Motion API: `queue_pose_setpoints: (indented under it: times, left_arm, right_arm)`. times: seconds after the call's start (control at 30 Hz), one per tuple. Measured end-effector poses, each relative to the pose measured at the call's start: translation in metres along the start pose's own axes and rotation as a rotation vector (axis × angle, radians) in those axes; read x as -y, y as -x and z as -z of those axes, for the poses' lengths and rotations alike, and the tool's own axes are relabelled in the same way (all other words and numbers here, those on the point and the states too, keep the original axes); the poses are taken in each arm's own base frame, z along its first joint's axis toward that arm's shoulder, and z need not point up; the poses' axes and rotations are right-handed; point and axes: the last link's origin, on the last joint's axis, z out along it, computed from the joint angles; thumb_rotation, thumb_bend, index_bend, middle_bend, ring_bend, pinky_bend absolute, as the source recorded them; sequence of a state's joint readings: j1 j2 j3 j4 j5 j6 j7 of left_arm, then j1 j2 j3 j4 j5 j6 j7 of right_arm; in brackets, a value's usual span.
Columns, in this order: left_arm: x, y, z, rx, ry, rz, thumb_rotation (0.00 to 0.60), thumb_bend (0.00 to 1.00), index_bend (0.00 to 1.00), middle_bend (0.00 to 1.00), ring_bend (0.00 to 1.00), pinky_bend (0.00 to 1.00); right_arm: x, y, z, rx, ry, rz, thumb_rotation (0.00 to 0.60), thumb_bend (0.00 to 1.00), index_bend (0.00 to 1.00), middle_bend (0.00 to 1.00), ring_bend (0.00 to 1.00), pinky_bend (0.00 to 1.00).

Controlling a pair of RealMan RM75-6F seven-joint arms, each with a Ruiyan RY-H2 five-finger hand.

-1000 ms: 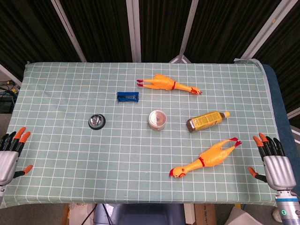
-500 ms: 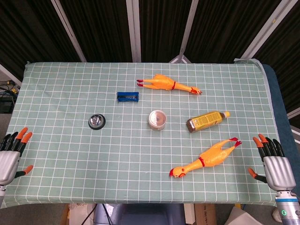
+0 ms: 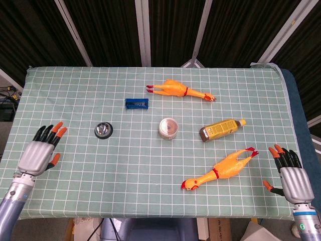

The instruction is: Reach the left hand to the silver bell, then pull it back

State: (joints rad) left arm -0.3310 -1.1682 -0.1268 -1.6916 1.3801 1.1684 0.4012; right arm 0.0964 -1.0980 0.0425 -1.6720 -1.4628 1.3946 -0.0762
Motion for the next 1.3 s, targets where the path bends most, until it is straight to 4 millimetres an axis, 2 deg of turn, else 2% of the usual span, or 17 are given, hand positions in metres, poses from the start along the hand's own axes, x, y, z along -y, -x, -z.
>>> queue_pose_setpoints:
  times: [0.3, 0.6, 0.87, 1.1, 1.3]
  left_arm:
    - [-0.046, 0.001, -0.068, 0.06, 0.018, -0.019, 0.6, 0.55, 0.0, 0.0, 0.0, 0.0]
    - [-0.077, 0.017, -0.11, 0.12, -0.001, -0.044, 0.6, 0.55, 0.0, 0.0, 0.0, 0.0]
    - [-0.088, 0.037, -0.122, 0.169, -0.014, -0.069, 0.6, 0.55, 0.0, 0.0, 0.0, 0.0]
    - [-0.087, 0.062, -0.12, 0.256, -0.029, -0.117, 0.6, 0.55, 0.0, 0.0, 0.0, 0.0]
    - [-0.084, 0.069, -0.117, 0.285, -0.045, -0.141, 0.6, 0.55, 0.0, 0.0, 0.0, 0.0]
  right_arm:
    - [-0.001, 0.002, -0.005, 0.024, 0.009, -0.013, 0.6, 0.25, 0.0, 0.0, 0.0, 0.0]
    - [0.001, 0.003, -0.008, 0.043, 0.015, -0.035, 0.6, 0.25, 0.0, 0.0, 0.0, 0.0]
    - [0.001, 0.003, -0.008, 0.048, 0.019, -0.052, 0.6, 0.25, 0.0, 0.0, 0.0, 0.0]
    - [0.001, 0.001, -0.008, 0.045, 0.02, -0.077, 0.6, 0.25, 0.0, 0.0, 0.0, 0.0]
    - [0.001, 0.001, -0.008, 0.041, 0.023, -0.099, 0.6, 0.25, 0.0, 0.0, 0.0, 0.0]
